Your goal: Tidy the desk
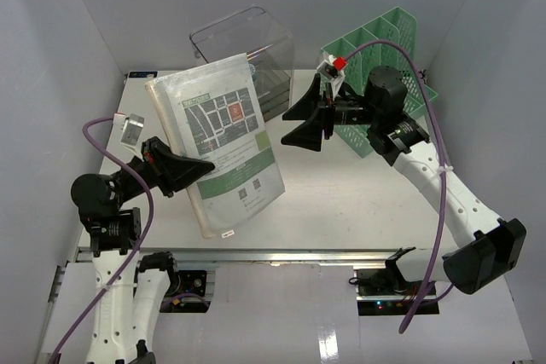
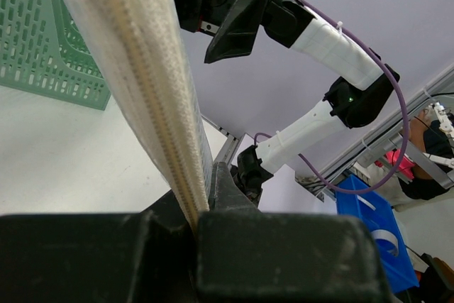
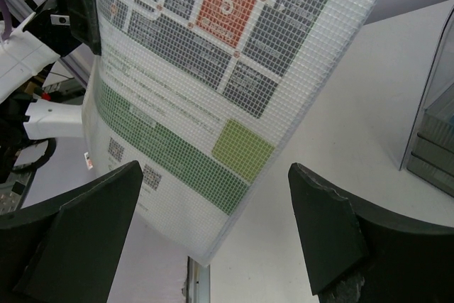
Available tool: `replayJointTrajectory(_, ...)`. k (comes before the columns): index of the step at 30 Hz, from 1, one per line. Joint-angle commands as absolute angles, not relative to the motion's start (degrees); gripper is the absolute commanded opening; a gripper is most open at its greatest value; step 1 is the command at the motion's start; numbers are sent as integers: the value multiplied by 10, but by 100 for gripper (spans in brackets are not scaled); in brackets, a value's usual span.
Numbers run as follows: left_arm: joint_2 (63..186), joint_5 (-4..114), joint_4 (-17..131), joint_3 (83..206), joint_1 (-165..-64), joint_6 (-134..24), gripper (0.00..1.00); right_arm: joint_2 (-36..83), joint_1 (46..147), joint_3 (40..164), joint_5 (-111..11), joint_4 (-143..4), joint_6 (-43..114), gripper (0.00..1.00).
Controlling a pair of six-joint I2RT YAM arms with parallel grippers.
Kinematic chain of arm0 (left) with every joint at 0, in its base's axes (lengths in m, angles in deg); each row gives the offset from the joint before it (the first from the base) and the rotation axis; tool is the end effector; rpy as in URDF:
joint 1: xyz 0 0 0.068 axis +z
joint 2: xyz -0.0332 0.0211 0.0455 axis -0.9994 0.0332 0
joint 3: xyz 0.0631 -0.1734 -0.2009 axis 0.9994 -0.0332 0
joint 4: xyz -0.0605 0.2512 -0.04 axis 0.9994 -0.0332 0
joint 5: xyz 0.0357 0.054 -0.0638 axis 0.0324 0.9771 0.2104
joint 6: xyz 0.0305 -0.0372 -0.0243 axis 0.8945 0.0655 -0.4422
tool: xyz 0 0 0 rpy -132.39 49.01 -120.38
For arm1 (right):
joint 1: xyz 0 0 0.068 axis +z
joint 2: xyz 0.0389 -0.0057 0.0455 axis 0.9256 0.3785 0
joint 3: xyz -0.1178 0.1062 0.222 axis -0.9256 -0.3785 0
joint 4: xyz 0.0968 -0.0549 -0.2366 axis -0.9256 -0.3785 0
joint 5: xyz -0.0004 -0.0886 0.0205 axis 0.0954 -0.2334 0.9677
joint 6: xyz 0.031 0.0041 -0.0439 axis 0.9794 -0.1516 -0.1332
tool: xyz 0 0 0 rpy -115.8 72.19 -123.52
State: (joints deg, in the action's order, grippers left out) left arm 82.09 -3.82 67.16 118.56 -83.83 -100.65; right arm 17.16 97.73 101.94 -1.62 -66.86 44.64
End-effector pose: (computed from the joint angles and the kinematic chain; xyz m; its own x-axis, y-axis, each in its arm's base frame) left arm 0.1029 -0.0252 0.4096 -0.4310 -0.3614 -0.8268 0.7985 0.2741 -0.5360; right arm 0.2330 0.1686 0.4388 -0.2272 0.0450 -0.9728 -0.9719 0.0520 0.2294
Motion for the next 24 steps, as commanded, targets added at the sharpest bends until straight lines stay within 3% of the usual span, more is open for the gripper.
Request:
replayJointTrajectory(1,832,-37,723,1195,-857,-1016,2,187,975,1038,-19,-631,469,90)
replayJointTrajectory(11,855,8,735,1182,-967,-996,1,195,974,1034,-35,-627,448,90)
replayJointTrajectory(17,896,77,733,1171,-1101,-954,0,180,972,1006,-63,-627,436,90)
replayJointTrajectory(24,928,120,707,1180,-1161,-889,0,133,960,963,27,-616,426,90)
